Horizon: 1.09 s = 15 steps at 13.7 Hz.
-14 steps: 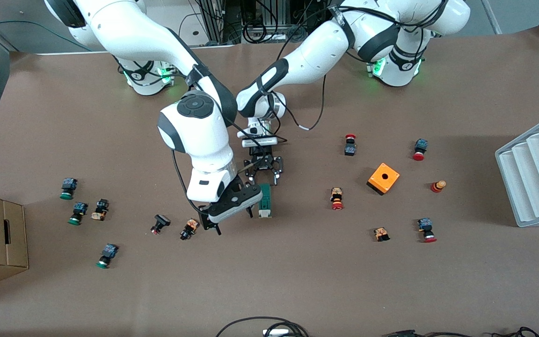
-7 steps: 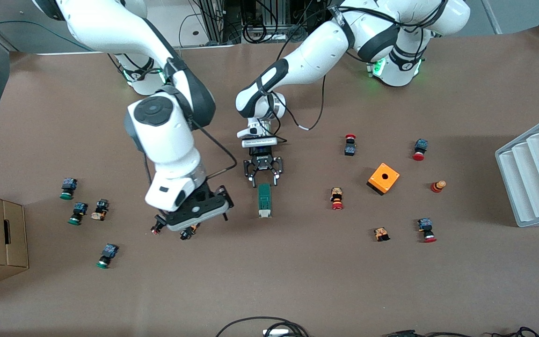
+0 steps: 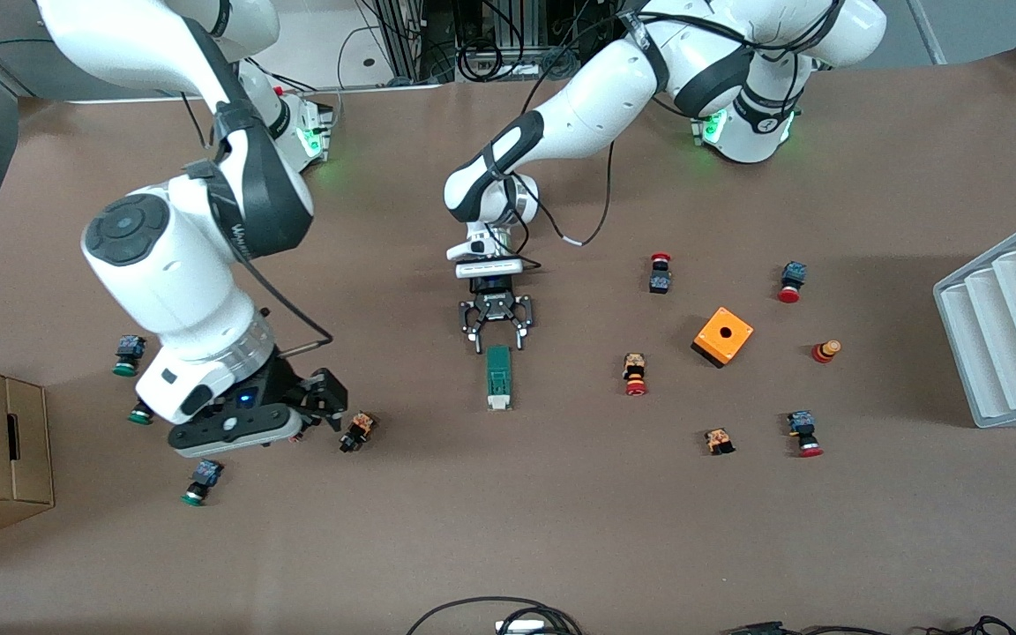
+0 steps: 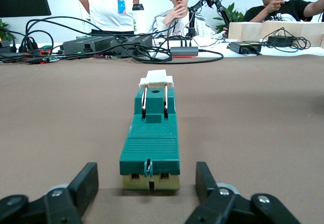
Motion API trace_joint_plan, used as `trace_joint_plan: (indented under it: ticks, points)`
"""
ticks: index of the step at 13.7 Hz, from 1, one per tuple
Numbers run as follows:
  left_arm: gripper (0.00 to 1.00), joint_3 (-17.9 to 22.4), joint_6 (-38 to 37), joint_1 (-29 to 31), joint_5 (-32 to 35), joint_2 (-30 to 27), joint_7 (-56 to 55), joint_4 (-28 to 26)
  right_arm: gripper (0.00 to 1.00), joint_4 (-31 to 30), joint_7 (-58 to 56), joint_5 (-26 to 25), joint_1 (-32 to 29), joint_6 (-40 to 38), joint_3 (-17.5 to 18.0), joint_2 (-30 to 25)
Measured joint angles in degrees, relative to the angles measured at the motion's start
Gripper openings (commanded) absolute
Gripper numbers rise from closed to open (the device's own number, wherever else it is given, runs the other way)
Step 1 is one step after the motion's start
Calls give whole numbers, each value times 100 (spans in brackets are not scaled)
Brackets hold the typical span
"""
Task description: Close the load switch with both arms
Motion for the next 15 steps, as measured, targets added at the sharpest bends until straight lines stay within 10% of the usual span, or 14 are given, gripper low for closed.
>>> trace_joint_plan:
  ticks: [15]
  points:
    - [98,-166,37,-10,-671,-76,646,183,100,-253,-859,2,-1768,-1782,7,-977]
